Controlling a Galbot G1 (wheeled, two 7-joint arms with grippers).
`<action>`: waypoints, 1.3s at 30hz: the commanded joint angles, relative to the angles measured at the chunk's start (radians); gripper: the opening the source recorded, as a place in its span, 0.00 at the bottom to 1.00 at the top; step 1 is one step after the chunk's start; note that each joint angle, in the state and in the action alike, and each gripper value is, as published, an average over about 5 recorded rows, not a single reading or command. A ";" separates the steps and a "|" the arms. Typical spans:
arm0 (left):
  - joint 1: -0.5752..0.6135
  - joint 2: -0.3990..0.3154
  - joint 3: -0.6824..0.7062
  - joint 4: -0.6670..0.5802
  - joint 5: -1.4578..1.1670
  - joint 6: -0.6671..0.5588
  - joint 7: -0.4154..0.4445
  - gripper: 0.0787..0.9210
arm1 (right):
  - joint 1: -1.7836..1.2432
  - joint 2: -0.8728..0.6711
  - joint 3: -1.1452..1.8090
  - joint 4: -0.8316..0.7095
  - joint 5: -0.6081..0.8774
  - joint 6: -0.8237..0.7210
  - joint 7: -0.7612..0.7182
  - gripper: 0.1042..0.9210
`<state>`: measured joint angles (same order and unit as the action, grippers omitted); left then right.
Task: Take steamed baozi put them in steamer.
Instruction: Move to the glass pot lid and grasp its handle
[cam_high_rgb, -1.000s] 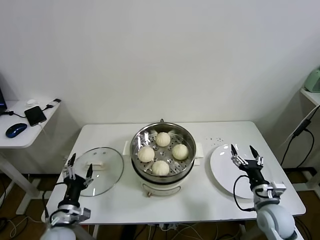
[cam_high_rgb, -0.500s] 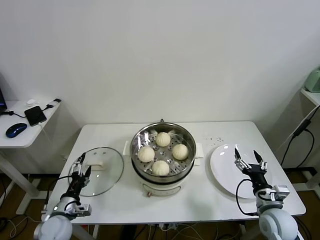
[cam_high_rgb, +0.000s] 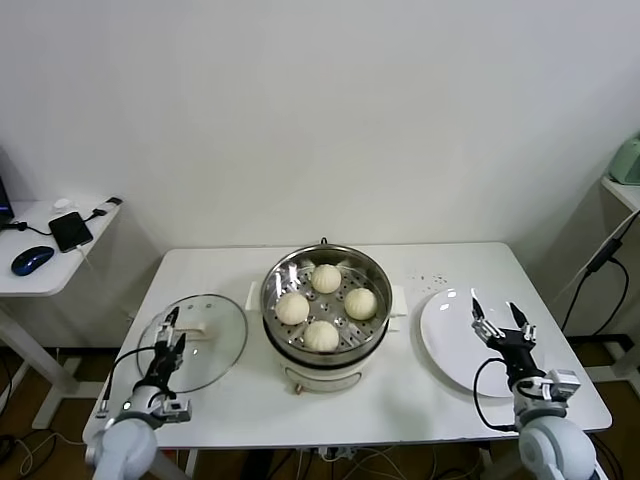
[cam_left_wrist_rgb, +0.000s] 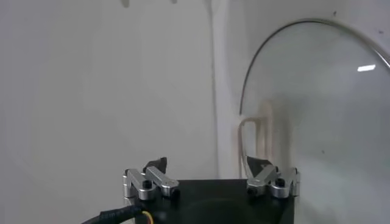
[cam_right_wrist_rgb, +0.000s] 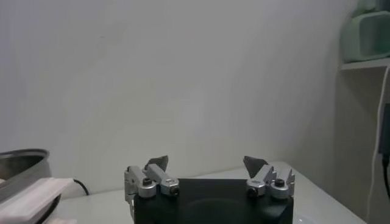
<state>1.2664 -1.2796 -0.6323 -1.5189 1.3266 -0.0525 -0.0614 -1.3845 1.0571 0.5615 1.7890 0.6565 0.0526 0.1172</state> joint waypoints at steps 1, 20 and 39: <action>-0.056 0.004 0.015 0.083 0.024 0.016 -0.008 0.88 | -0.003 -0.001 0.002 -0.008 0.003 0.001 0.002 0.88; -0.131 0.003 0.041 0.157 -0.016 0.070 -0.051 0.88 | 0.001 0.005 -0.008 -0.038 -0.005 0.012 -0.001 0.88; -0.183 0.001 0.065 0.224 -0.073 0.083 -0.060 0.86 | 0.009 0.021 -0.016 -0.063 -0.025 0.019 -0.004 0.88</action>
<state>1.0973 -1.2818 -0.5713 -1.3181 1.2699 0.0312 -0.1210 -1.3773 1.0773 0.5468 1.7300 0.6351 0.0724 0.1139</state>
